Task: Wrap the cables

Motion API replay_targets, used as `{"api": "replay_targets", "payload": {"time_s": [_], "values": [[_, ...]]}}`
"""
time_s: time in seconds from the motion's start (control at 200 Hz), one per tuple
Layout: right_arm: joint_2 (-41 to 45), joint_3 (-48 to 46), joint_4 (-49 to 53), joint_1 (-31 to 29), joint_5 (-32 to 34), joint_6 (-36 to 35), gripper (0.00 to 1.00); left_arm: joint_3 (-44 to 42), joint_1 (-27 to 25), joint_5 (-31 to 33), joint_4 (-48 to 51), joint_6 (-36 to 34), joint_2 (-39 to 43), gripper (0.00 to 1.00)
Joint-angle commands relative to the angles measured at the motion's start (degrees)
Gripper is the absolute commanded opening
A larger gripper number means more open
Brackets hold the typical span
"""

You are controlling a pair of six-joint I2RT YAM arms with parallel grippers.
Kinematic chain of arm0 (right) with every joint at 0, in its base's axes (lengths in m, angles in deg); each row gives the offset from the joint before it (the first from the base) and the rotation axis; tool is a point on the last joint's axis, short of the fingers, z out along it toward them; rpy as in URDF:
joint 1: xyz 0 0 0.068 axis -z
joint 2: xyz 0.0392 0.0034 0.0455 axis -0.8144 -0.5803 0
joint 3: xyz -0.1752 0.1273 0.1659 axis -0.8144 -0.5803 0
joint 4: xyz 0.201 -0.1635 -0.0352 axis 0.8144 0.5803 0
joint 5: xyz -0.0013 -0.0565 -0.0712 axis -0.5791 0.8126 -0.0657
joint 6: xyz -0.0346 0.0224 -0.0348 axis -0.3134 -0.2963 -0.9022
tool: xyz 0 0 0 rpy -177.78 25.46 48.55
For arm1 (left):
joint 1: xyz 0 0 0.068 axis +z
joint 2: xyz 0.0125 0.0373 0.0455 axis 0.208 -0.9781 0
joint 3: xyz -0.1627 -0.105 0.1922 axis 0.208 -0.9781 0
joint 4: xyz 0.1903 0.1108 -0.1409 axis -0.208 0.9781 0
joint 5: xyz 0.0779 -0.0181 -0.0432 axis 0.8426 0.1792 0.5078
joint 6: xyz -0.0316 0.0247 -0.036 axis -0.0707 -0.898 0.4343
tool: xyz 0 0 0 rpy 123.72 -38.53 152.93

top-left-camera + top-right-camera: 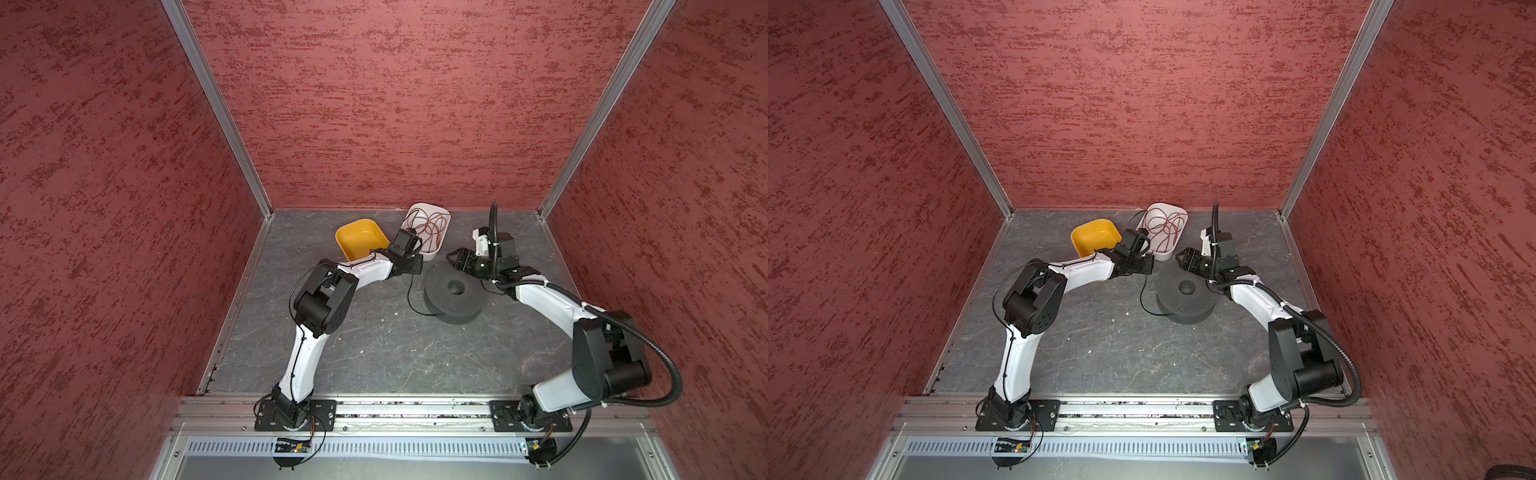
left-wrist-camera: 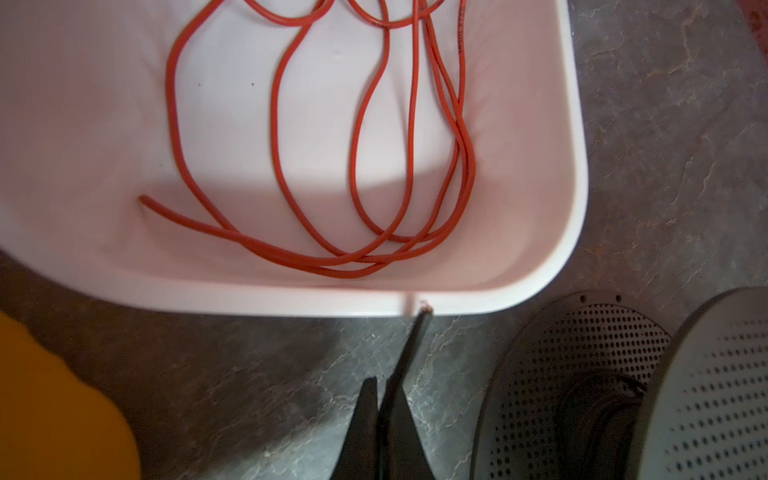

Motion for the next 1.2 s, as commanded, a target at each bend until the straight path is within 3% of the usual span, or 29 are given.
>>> {"api": "replay_targets", "payload": {"time_s": [0.0,0.486,0.857,0.977,1.197], "values": [[-1.11,2.43,-2.46,-0.41,-2.19,0.94,0.70,-2.29,-1.07,2.14,-2.87,-4.74,3.18,0.02],[-6.65,7.91,-5.00,-1.97,-7.36,3.29,0.67,-13.97,-2.55,-1.59,-16.97,-15.91,14.22,0.00],[-8.46,9.30,-10.32,-2.61,-8.87,6.79,0.65,-12.35,-5.21,0.11,-16.76,-21.42,13.26,0.00],[-9.73,10.27,-10.51,-2.57,-9.24,7.28,0.60,-12.68,-5.88,0.65,-17.20,-22.46,13.57,0.00],[-10.44,10.60,-10.40,-2.83,-9.92,7.75,0.37,-12.27,-5.96,2.02,-16.67,-23.20,13.08,0.00]]}}
